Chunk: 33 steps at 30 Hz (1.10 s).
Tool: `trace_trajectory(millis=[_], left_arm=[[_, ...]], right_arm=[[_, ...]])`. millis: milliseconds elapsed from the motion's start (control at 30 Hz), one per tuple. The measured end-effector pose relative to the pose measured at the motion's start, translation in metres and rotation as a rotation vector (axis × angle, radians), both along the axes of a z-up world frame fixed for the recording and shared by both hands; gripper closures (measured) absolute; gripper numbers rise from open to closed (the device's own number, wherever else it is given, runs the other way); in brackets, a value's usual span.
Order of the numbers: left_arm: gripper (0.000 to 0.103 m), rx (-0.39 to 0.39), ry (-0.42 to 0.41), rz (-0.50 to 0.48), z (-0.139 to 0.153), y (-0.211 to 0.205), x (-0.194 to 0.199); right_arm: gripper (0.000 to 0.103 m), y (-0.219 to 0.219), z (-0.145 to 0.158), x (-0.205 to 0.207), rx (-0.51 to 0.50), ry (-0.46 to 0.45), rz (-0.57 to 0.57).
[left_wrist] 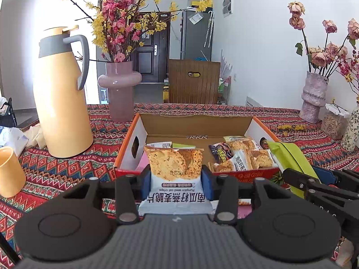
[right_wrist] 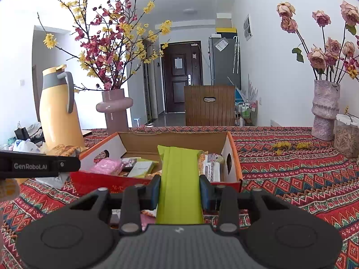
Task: Organize snacks
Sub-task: 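Carry both snacks into the box and open both grippers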
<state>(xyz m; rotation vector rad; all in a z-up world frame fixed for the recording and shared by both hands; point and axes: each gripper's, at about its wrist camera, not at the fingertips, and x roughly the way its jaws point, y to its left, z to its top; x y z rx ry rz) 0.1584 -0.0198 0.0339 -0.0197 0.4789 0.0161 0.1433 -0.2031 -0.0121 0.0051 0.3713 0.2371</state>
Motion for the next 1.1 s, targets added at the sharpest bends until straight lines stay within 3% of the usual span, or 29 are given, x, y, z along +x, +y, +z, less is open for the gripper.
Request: trace_trajectory(millis=[533, 833, 1100], left_arm=[[0.058, -0.02, -0.004, 0.028, 0.014, -0.001, 0.079], [0.058, -0.045, 0.021, 0.052, -0.014, 0.008, 0.123], [0.055, -0.054, 0.046, 0.046, -0.027, 0.014, 0.129]], right_arm=[[0.068, 0.018, 0.022, 0.093, -0.01, -0.021, 0.005], [0.068, 0.021, 0.0, 0.126, 0.004, 0.025, 0.005], [0.067, 0.023, -0.011, 0.133, 0.0, 0.063, 0.003]])
